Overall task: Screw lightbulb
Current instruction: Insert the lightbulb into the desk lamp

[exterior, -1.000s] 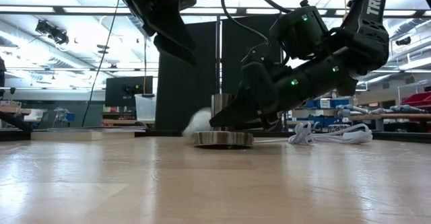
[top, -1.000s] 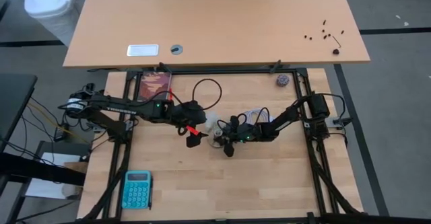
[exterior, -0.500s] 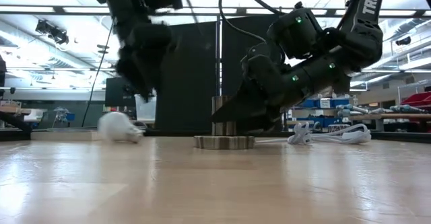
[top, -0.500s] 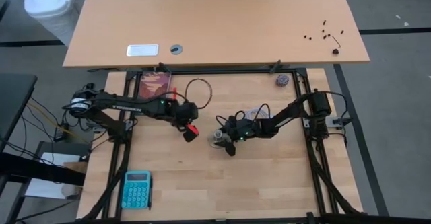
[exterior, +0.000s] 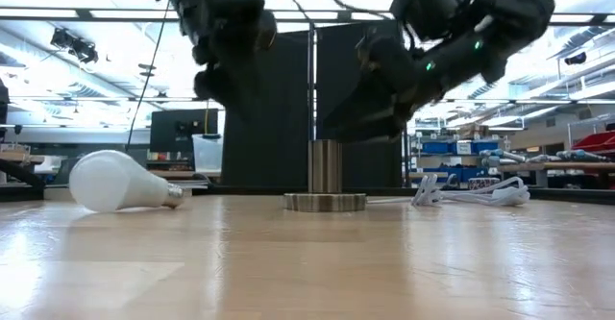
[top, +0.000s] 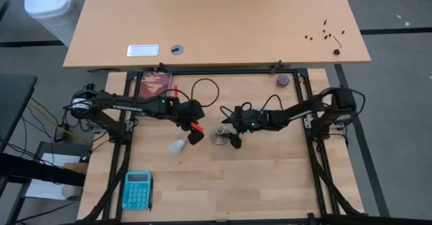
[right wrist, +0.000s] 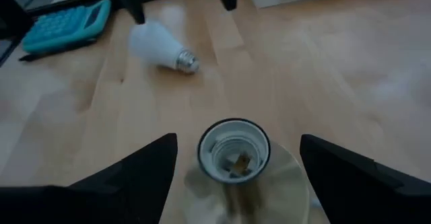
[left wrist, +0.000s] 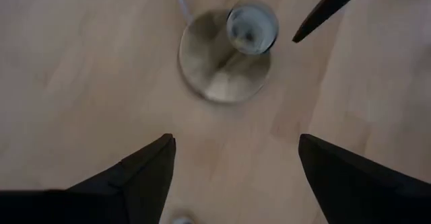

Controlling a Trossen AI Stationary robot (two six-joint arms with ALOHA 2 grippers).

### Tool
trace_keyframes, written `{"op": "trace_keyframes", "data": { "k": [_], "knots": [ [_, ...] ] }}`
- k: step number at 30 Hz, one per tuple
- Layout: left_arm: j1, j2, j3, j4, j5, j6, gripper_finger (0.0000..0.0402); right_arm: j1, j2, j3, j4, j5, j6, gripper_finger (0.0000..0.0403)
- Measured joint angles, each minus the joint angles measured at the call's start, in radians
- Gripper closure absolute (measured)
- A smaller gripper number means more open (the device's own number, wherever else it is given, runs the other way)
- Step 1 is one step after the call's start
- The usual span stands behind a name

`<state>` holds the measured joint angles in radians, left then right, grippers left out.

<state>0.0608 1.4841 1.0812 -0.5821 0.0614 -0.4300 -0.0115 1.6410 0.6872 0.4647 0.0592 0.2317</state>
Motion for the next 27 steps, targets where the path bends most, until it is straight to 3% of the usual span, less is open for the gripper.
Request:
{"op": "trace_keyframes", "data": {
  "k": [3,7,14,19,23,27],
  "knots": [
    [0.0,0.0,0.037,0.001,-0.004,0.067,0.0093,0.001,-0.072,0.001,-0.1,-0.001,0.0,0.008],
    [-0.019,-0.001,0.075,0.002,0.07,0.176,0.0096,0.001,-0.167,0.0,-0.209,-0.001,0.01,0.008],
    [-0.122,0.0,0.082,0.008,0.175,0.508,0.0096,0.023,-0.301,0.001,-0.376,-0.001,0.093,0.008],
    [-0.181,0.024,0.082,0.02,0.101,0.658,0.0096,0.068,-0.35,0.001,-0.462,-0.001,0.15,0.008],
    [-0.19,0.077,0.082,0.046,-0.017,0.655,0.0096,0.091,-0.344,0.001,-0.498,0.002,0.134,0.008],
    [-0.189,0.166,0.082,0.065,-0.016,0.579,0.0096,0.091,-0.33,0.0,-0.521,-0.005,0.178,0.008]
  ]
}}
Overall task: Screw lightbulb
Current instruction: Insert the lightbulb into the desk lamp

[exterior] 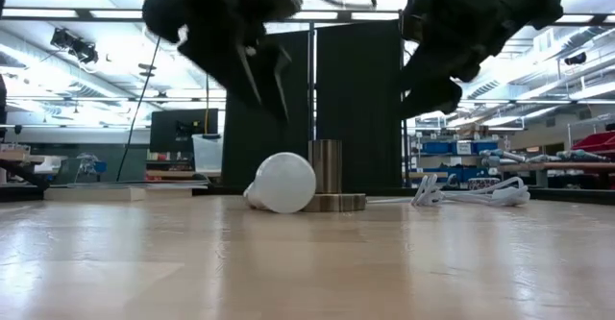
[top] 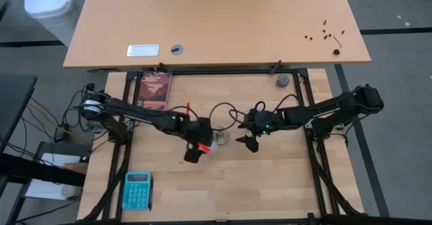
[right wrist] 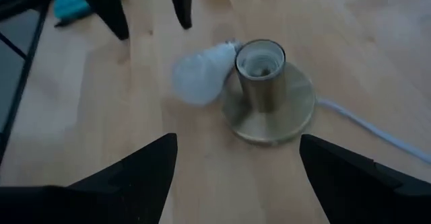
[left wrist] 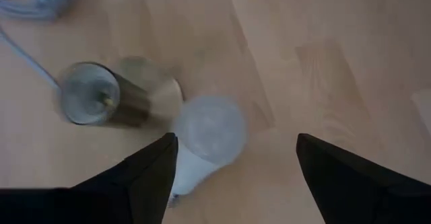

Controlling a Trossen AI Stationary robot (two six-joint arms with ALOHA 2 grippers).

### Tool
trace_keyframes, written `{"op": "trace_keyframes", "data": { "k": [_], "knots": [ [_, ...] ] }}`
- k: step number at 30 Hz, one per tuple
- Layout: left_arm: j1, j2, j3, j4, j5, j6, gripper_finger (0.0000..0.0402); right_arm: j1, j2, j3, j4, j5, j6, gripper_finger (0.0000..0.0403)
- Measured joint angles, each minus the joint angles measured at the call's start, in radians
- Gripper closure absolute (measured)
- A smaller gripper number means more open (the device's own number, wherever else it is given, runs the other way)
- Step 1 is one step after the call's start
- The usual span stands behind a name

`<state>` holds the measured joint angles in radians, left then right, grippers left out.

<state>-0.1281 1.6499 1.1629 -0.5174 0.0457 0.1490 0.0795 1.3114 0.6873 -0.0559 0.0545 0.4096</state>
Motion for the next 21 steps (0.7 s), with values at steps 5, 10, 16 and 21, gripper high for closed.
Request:
{"op": "trace_keyframes", "data": {
  "k": [5,10,16,21],
  "knots": [
    [-0.005,0.078,0.0,0.002,-0.003,0.063,0.0096,0.004,0.001,0.001,0.009,-0.004,0.081,0.008],
    [-0.014,0.117,0.0,0.011,-0.082,0.192,0.0097,0.013,0.001,0.001,0.01,-0.004,0.114,0.008],
    [-0.018,0.149,-0.001,0.027,-0.101,0.297,0.0097,0.023,0.001,0.001,0.014,-0.004,0.135,0.008],
    [-0.018,0.171,-0.001,0.03,-0.099,0.342,0.0097,0.023,0.001,0.001,0.019,-0.002,0.149,0.008]
  ]
}}
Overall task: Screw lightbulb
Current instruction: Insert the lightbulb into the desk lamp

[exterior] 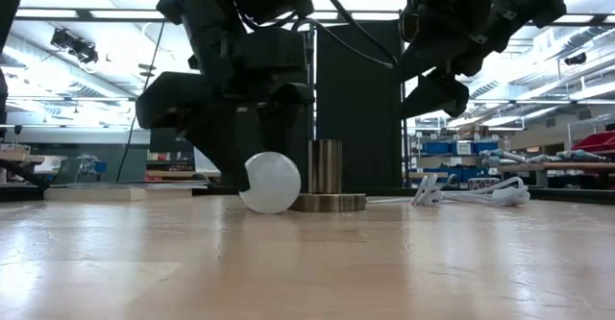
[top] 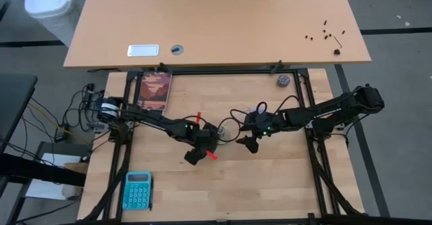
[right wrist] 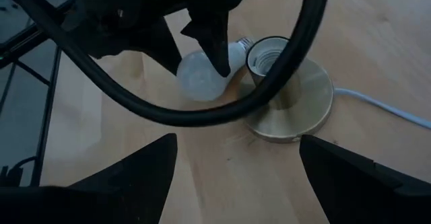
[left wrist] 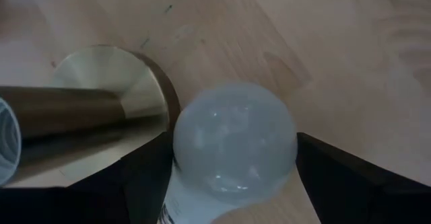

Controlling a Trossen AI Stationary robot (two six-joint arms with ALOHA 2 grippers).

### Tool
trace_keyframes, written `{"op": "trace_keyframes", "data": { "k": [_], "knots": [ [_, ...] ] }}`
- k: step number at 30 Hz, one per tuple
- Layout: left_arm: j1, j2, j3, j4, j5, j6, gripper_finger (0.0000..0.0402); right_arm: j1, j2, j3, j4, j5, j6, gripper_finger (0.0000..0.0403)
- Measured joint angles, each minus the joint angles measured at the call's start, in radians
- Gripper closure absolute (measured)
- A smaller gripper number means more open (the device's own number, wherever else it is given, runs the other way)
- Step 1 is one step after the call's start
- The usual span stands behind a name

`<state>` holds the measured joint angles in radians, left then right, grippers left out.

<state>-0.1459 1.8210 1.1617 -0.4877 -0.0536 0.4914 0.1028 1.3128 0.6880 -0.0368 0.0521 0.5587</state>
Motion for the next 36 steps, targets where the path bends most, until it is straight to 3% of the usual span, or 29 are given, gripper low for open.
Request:
{"op": "trace_keyframes", "data": {
  "k": [11,18,26,36],
  "knots": [
    [0.008,0.019,0.002,0.003,-0.002,0.042,0.0096,0.0,0.0,0.0,0.015,0.007,0.018,0.008],
    [0.008,0.024,0.046,-0.083,-0.002,-0.111,0.0096,0.0,0.0,0.0,0.024,0.019,0.04,0.008],
    [0.008,0.024,0.056,-0.133,-0.005,-0.089,0.0096,0.0,0.0,0.0,0.06,0.052,0.051,0.008],
    [0.031,0.022,0.198,-0.239,0.0,-0.188,0.0096,-0.015,0.0,0.0,0.064,0.052,0.078,0.008]
  ]
}}
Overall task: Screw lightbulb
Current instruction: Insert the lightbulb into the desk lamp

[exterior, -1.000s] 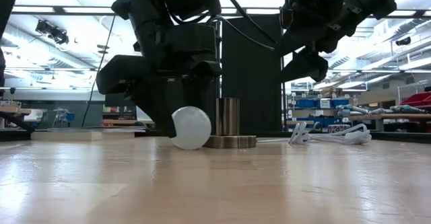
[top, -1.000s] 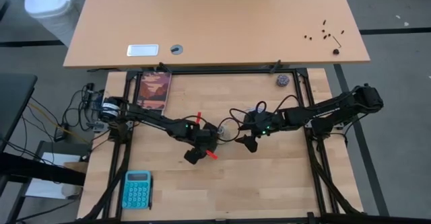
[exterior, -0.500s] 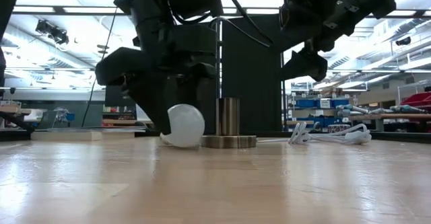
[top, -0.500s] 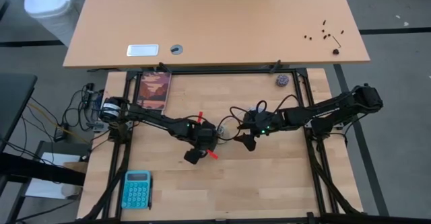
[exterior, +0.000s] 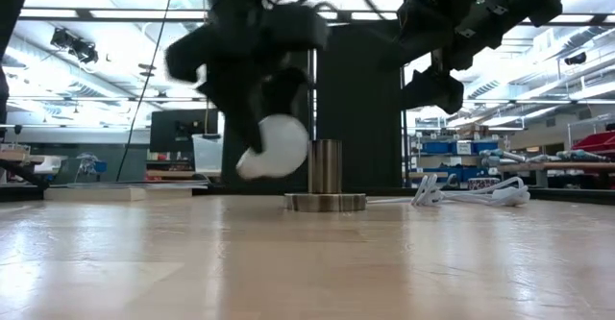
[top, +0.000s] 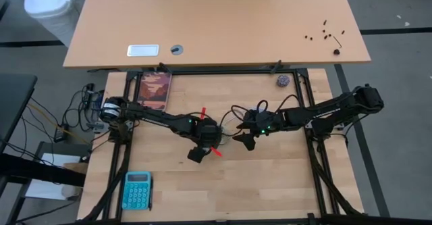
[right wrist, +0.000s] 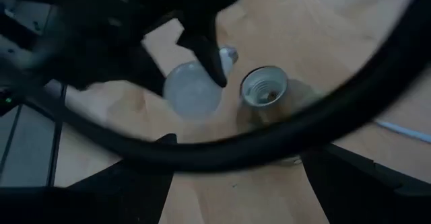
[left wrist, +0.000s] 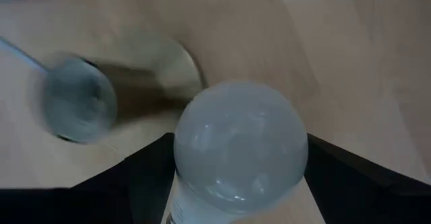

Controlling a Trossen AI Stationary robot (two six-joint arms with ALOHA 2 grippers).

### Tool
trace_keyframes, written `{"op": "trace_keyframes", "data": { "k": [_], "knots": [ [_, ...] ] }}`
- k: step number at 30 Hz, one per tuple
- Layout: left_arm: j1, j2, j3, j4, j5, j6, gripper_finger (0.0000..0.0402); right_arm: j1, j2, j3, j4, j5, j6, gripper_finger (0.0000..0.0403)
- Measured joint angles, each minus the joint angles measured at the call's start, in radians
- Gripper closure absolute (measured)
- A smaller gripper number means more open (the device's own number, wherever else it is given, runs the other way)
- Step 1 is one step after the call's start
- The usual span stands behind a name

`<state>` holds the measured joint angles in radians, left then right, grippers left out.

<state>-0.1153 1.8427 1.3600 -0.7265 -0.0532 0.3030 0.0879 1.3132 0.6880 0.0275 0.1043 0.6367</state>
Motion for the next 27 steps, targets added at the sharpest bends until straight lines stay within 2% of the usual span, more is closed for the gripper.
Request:
{"op": "trace_keyframes", "data": {
  "k": [4,11,14,20,27],
  "knots": [
    [0.021,0.0,0.074,-0.024,0.01,-0.048,0.0097,-0.036,-0.018,0.0,-0.007,0.001,0.001,0.008],
    [0.052,-0.001,0.21,-0.051,0.11,-0.113,0.0097,-0.099,-0.079,0.0,-0.006,0.001,0.015,0.008],
    [0.065,-0.001,0.25,-0.05,0.117,-0.113,0.0097,-0.114,-0.094,0.0,-0.026,-0.034,0.02,0.008],
    [0.119,-0.001,0.274,-0.049,0.158,-0.179,0.0097,-0.107,-0.106,0.0,-0.25,-0.07,0.079,0.0088],
    [0.199,-0.001,0.273,0.066,0.261,-0.267,0.0097,-0.081,-0.106,0.0,-0.245,-0.096,0.091,0.0095]
  ]
}}
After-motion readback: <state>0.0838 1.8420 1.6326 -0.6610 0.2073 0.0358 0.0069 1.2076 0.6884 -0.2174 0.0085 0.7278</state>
